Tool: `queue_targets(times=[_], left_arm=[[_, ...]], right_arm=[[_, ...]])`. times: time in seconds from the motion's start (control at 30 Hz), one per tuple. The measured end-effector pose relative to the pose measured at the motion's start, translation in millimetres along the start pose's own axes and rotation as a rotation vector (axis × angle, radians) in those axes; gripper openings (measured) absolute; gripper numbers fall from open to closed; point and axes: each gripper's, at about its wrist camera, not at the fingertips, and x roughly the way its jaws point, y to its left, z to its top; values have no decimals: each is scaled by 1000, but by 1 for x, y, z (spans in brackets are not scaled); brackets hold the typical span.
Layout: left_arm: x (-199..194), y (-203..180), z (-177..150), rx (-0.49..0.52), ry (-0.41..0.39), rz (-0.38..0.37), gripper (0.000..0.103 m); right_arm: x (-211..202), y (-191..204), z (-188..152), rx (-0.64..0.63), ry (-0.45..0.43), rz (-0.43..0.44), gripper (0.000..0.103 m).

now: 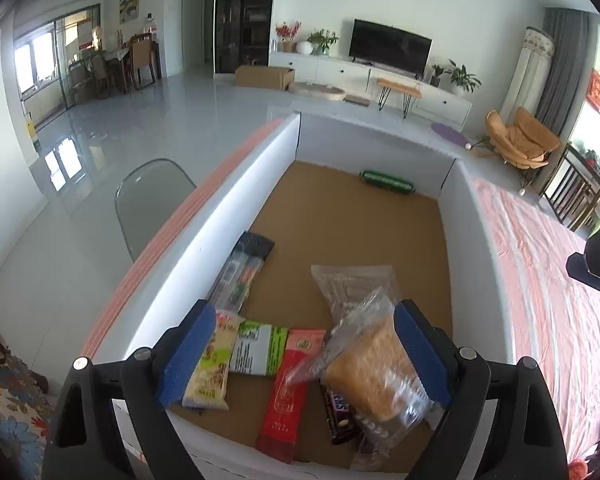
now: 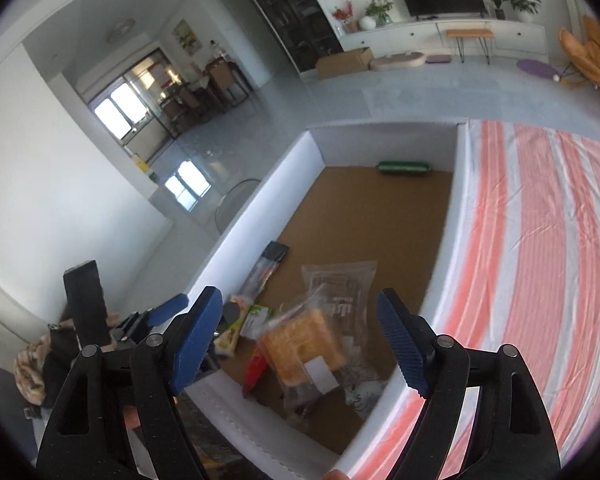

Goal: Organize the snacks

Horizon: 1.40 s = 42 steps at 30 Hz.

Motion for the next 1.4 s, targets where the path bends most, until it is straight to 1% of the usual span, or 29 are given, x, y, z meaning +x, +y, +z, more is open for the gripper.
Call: queue_targets(times=[0.03, 0.13, 0.2, 0.23, 0.3, 0.4, 0.47, 0.57, 0.7, 0.87, 0.97, 1.03, 1.13, 1.23, 1.3, 1.33, 1.4], left_arm=[[-2, -1, 1, 3, -22, -1, 91], [-25, -8, 2, 11, -110, -13, 102], [-39, -12, -1, 23, -175, -13, 103], [-43, -15, -2, 30, -192, -12, 103], [-50, -21, -2, 43, -188, -4, 103], [-54, -34, 0, 40, -140, 51, 103], [-54, -39, 0, 33, -118, 83, 103], [-56, -43, 1, 36, -121, 145, 103], [-55, -45, -6, 80, -149, 254, 103], [-57, -46, -10, 100, -144, 289, 103], [-57, -47, -12, 134, -134, 319, 103], [-55, -43, -13, 140, -101, 316, 103], [-55, -34, -13, 122, -58, 280, 103], [-59, -20, -17, 80, -37, 196, 103], [-59, -13, -19, 51, -12, 147, 103], [-60, -11, -19, 53, -7, 133, 103], [-61, -15, -21, 73, -15, 143, 103]], right_arm=[[-6, -3, -1, 4, -14, -16, 83], [-16, -15, 2, 37, -23, -41, 83], [-18, -21, 1, 51, -15, -69, 83], [-21, -18, -2, 50, -11, -83, 83], [-21, -15, -8, 34, 6, -124, 83], [-19, -8, -20, 0, 33, -162, 83], [-19, -5, -27, -19, 52, -170, 83], [-18, 0, -37, -43, 71, -187, 83], [-17, 4, -46, -68, 74, -207, 83], [-16, 15, -51, -105, 73, -233, 83], [-15, 26, -56, -143, 79, -251, 83], [-13, 33, -59, -165, 90, -268, 83], [-10, 42, -64, -175, 110, -294, 83], [-12, 50, -68, -171, 106, -305, 83], [-17, 54, -70, -166, 88, -304, 83], [-19, 56, -70, -165, 76, -304, 83], [-32, 59, -70, -160, 7, -301, 83]])
